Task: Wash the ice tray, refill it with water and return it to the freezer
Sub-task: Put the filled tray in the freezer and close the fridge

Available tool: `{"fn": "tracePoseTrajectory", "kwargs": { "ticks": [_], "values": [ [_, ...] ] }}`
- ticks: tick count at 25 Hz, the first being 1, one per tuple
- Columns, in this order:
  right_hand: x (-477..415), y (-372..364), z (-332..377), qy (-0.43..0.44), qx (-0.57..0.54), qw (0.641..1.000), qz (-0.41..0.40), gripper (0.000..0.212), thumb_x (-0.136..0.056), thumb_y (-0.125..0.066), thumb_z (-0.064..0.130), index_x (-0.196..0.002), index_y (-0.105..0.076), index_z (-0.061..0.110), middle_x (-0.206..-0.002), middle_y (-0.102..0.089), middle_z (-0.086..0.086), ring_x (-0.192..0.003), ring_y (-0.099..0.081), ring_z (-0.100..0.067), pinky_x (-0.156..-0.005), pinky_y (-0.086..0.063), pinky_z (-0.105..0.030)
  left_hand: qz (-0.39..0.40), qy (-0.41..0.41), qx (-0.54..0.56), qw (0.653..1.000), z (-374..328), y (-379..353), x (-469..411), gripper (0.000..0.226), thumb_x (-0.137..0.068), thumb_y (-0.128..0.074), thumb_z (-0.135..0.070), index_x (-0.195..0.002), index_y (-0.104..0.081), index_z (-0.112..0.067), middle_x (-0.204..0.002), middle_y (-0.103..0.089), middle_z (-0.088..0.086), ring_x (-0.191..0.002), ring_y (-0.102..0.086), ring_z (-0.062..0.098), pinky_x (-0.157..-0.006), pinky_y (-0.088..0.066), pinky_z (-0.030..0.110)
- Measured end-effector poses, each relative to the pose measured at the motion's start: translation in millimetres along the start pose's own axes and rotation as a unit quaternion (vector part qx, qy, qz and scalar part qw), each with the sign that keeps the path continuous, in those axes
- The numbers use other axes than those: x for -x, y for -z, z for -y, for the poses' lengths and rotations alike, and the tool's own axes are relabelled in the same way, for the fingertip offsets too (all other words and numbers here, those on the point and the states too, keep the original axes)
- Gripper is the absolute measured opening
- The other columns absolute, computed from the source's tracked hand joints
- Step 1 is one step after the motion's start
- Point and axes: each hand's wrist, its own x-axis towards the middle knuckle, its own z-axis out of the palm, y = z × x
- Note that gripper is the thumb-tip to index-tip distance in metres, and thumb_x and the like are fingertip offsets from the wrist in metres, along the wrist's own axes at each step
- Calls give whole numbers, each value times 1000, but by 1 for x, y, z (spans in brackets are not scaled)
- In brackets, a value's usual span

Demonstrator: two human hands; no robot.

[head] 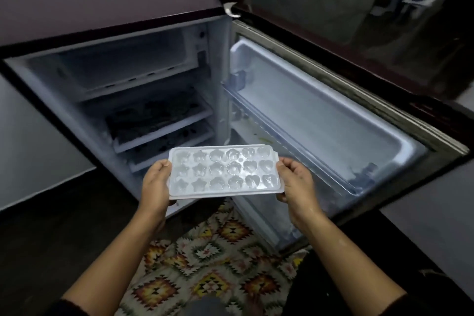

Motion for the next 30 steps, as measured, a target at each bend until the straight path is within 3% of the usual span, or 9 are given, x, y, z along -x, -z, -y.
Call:
{"fn": "tracePoseTrajectory", "kwargs": {
  "ticks": [3, 8, 13, 18, 21, 25, 30],
  "values": [
    [-30, -36, 10, -7, 21, 998, 56, 16, -107, -55, 18, -107, -69, 10, -84, -66, -11, -52, -48, -10, -40, -31, -20, -67, 4, 32, 997, -3, 18, -13, 26, -112, -47, -18, -91, -61, -15, -86, -67, 1, -72, -64, 12, -53, -51, 16],
    [-68, -104, 42, -4, 30, 992, 121, 15, -106, -54, 12, -103, -69, 9, -75, -68, -3, -46, -53, -3, -38, -35, -17, -138, -7, 61, 989, -19, 44, -52, 21, -113, -46, -18, -104, -62, -8, -92, -69, 2, -77, -66, 14, -53, -52, 15],
    [-124, -173, 57, 8, 63, 989, 136, 17, -104, -54, 9, -104, -71, 8, -75, -67, -6, -47, -46, -8, -38, -30, -20, -186, -15, 72, 980, -37, 66, -113, 22, -112, -48, -20, -107, -67, -10, -92, -73, 3, -70, -68, 11, -49, -51, 19],
    [-180, -234, 67, 33, 71, 988, 134, 25, -100, -48, 0, -100, -71, 6, -64, -66, -1, -41, -48, -7, -37, -31, -19, -214, -48, 52, 974, -52, 79, -176, 21, -108, -51, -18, -105, -73, -18, -90, -72, 1, -61, -64, 3, -44, -42, 14],
    [-213, -263, 71, 52, 64, 987, 140, 26, -98, -48, -2, -102, -72, 4, -71, -66, -6, -42, -53, -8, -37, -33, -18, -216, -75, 44, 973, -60, 84, -209, 23, -107, -50, -15, -106, -73, -14, -78, -68, -4, -48, -57, -2, -40, -38, 14],
    [-248, -293, 77, 66, 66, 986, 140, 20, -96, -53, 3, -95, -72, 8, -76, -62, -6, -54, -52, -15, -40, -31, -21, -198, -85, 29, 976, -70, 90, -244, 24, -102, -50, -16, -81, -62, -20, -46, -50, -17, -36, -40, 1, -38, -27, 16],
    [-279, -320, 84, 52, 37, 989, 131, 11, -98, -56, 5, -95, -66, 7, -81, -60, -6, -57, -52, -15, -38, -31, -21, -182, -99, 37, 978, -83, 88, -276, 39, -102, -48, -9, -66, -49, -22, -44, -44, -12, -34, -35, 3, -37, -24, 13]
  ]
}}
